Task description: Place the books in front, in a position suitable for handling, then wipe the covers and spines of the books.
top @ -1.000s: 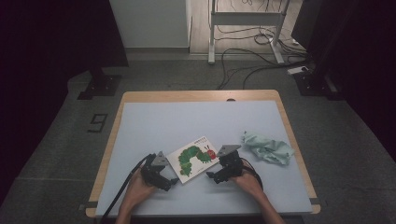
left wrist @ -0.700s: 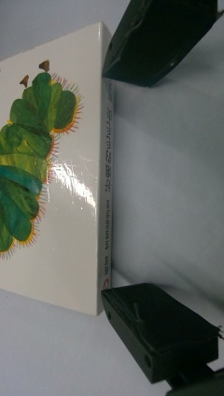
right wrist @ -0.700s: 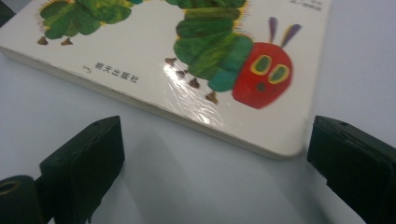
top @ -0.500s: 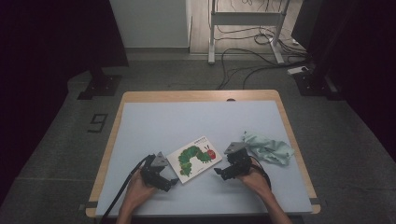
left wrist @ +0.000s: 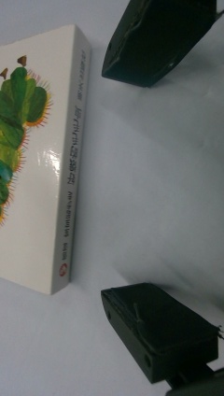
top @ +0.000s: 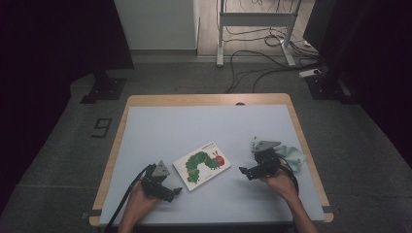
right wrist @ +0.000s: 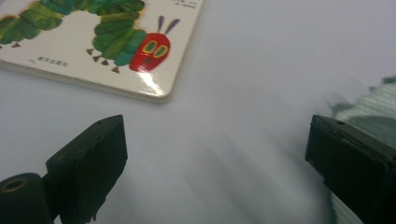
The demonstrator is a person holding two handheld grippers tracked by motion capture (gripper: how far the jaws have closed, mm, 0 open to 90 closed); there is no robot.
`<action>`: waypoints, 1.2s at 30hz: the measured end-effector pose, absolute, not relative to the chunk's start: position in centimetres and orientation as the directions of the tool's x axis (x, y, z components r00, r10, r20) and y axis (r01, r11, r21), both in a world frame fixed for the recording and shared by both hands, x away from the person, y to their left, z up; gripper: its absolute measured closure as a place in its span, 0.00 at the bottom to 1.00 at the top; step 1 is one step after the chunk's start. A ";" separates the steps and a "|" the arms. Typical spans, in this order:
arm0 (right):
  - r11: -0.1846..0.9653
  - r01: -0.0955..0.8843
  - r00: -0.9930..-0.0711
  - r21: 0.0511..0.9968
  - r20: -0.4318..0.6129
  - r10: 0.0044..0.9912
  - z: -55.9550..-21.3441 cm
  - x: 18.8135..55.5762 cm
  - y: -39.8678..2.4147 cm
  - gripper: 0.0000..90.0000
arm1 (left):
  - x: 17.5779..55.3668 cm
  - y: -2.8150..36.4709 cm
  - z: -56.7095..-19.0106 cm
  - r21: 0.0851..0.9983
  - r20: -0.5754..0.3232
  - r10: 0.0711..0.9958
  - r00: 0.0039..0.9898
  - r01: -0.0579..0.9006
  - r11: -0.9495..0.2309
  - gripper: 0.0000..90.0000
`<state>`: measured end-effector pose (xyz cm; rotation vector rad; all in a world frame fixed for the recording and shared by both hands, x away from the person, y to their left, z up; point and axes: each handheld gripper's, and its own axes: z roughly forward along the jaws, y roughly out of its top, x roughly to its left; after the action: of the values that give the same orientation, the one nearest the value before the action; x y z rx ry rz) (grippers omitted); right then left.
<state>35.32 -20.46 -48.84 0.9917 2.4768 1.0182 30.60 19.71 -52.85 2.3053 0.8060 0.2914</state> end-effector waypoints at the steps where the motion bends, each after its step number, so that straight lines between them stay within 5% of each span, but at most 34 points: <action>1: 0.515 0.491 -0.721 0.703 -0.004 0.693 -48.7 35.4 -20.7 0.05 | 30.5 19.9 -52.9 0.661 -0.011 0.621 0.784 0.472 -0.584 0.00; 21: 0.430 0.561 -0.563 0.708 -0.055 0.825 -46.8 37.7 -26.8 0.07 | 30.3 20.0 -52.9 0.662 -0.013 0.622 0.783 0.473 -0.581 0.00; 36: 0.426 0.649 -0.531 0.630 -0.026 0.847 -51.1 39.7 -28.3 0.16 | 30.3 20.0 -52.9 0.662 -0.014 0.623 0.782 0.474 -0.580 0.00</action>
<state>39.71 -28.35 -51.13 1.2840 2.3448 0.8127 30.35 20.02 -52.90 2.2997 0.8108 0.2889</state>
